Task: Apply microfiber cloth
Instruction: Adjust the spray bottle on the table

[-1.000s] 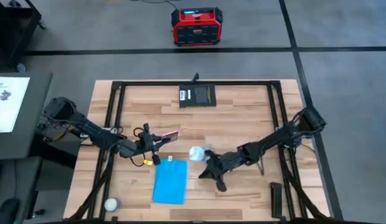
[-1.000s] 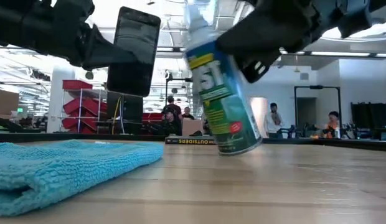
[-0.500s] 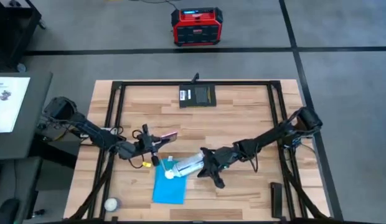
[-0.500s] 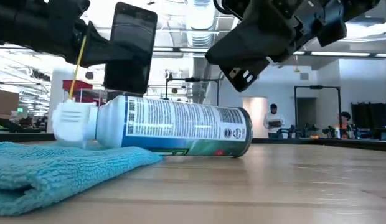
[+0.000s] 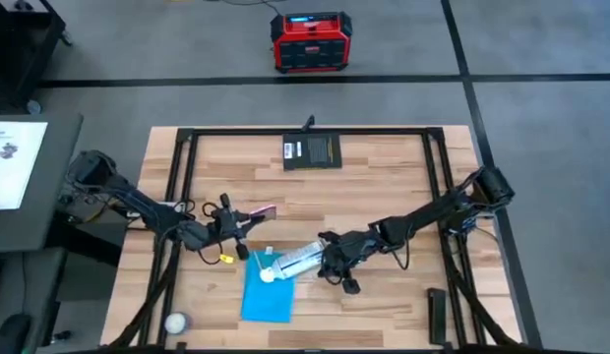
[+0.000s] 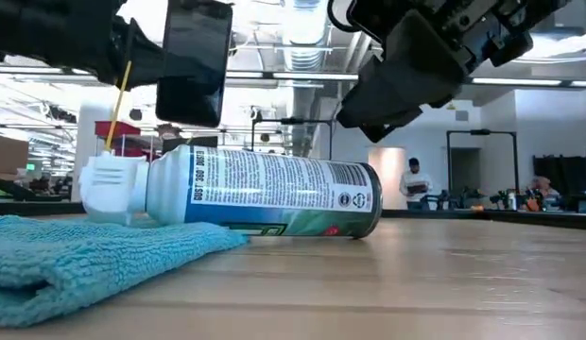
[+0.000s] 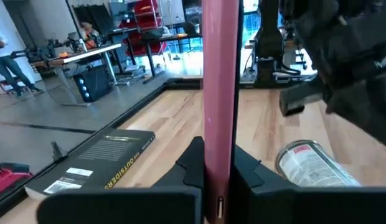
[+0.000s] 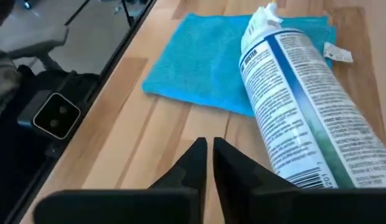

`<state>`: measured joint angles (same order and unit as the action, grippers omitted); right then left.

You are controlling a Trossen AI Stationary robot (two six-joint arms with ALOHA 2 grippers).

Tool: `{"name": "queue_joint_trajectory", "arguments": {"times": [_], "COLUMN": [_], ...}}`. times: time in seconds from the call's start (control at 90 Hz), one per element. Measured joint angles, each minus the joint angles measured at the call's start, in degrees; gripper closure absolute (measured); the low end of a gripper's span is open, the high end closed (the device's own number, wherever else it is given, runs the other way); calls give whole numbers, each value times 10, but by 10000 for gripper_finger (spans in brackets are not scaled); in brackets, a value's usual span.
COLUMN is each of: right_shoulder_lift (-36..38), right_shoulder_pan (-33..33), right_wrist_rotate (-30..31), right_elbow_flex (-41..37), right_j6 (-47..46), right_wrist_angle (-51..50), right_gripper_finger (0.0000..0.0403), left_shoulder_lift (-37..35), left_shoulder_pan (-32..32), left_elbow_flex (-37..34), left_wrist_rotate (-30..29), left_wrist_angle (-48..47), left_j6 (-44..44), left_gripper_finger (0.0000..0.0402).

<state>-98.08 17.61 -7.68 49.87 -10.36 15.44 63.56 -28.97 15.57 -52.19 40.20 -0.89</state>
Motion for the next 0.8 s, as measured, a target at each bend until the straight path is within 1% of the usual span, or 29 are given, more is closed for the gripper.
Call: {"name": "queue_joint_trajectory", "arguments": {"times": [0.233, 0.489, 0.644, 0.8], "right_shoulder_lift": [0, 0, 0, -1], "right_shoulder_pan": [0, -13, -30, -48], "right_wrist_rotate": [0, 2, 2, 2], "right_elbow_flex": [0, 19, 36, 42], "right_j6": [4, 19, 20, 19], "right_wrist_angle": [3, -2, -34, -48], "right_gripper_finger": [298, 233, 211, 207], "left_shoulder_lift": [-35, -38, -38, -38], "left_shoulder_pan": [0, 0, 0, 0], "left_elbow_flex": [0, 0, 0, 0], "left_wrist_rotate": [0, 1, 1, 1], "left_wrist_angle": [-40, -48, -49, -49], "left_j6": [-2, -3, -6, -8], "left_gripper_finger": [399, 399, 399, 399]}}
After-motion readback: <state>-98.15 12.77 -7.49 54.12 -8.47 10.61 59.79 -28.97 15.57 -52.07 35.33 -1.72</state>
